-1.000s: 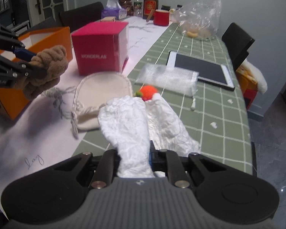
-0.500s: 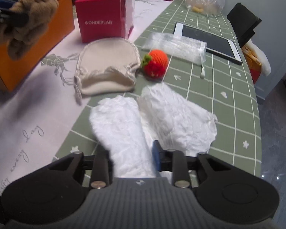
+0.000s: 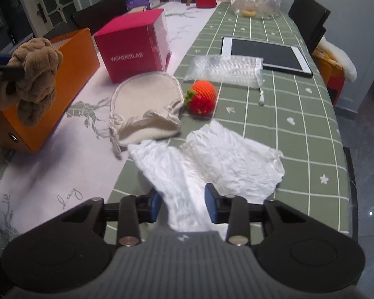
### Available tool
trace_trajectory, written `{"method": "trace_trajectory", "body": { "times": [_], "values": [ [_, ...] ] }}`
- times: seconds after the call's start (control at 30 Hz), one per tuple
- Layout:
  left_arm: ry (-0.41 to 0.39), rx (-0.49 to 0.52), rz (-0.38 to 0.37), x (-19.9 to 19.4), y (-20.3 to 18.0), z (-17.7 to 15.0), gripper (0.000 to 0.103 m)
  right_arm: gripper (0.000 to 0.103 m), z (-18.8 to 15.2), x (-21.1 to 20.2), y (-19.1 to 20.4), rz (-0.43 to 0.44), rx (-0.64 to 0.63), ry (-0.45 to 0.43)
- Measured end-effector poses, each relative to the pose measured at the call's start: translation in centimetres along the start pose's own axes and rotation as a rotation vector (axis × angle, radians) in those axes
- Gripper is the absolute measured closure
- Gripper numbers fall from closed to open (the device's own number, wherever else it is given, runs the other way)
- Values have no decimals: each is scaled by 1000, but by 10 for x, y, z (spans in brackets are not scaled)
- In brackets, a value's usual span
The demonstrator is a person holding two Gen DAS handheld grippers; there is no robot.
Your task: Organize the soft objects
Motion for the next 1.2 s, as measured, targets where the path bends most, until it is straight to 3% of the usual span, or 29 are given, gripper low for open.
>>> {"method": "trace_trajectory", "body": {
  "times": [0.07,0.23,0.27,0.3,0.37,0.4,0.47,0.5,0.67,0.73,0.83,0.93,0.97,1.03,1.07,1.1,1.13,1.2],
  "values": [
    [-2,-4,1,-1,1,-1,84,101,-5,7,-1,-47,-22,17],
    [13,0,-19,1,-6,-4,84,100,-9,11,-1,-52,-10,10],
    [28,3,-33,5,-9,-6,83,93,-8,10,-1,-60,-9,5],
    [38,1,-47,10,-13,-9,82,76,-7,9,1,-66,-14,1],
    [65,3,-51,22,-22,-15,64,51,-5,4,6,-60,-28,-18],
    [74,12,-46,29,-26,-18,58,51,-5,3,10,-59,-42,-25],
    [93,25,-36,42,-35,-24,33,51,-7,2,16,-87,-85,-24],
    [100,23,-32,48,-38,-26,30,49,-9,2,18,-114,-112,-28],
    [143,-27,-33,81,-45,-37,25,27,-5,-9,7,-262,-203,-108],
    [168,-20,-23,93,-49,-41,25,26,2,-9,-7,-284,-189,-124],
    [178,-12,6,104,-50,-44,24,26,11,0,-29,-261,-137,-115],
    [171,-40,16,106,-43,-41,21,26,16,17,-48,-152,-53,-73],
    [173,-51,12,107,-42,-39,20,28,16,23,-52,-123,-28,-56],
    [181,-58,9,110,-41,-39,19,50,14,32,-57,-81,0,-31],
    [184,-56,11,112,-41,-39,18,75,13,34,-58,-72,5,-25],
    [186,-51,16,113,-42,-40,18,88,13,34,-59,-82,5,-27],
    [187,-43,20,115,-42,-41,20,89,12,32,-58,-93,-3,-41],
    [164,-36,42,114,-40,-39,40,93,12,22,-57,-81,-5,-77]
  ]
}}
Point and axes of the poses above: each gripper's, at about its wrist camera, not at the fingertips, and x roughly the way its jaws point, y to its left, z to its top, the point moved 9 cm from there along x, roughly the way its jaws point, and after that the axes turned 9 degrees about y, right-handed, at the moved point
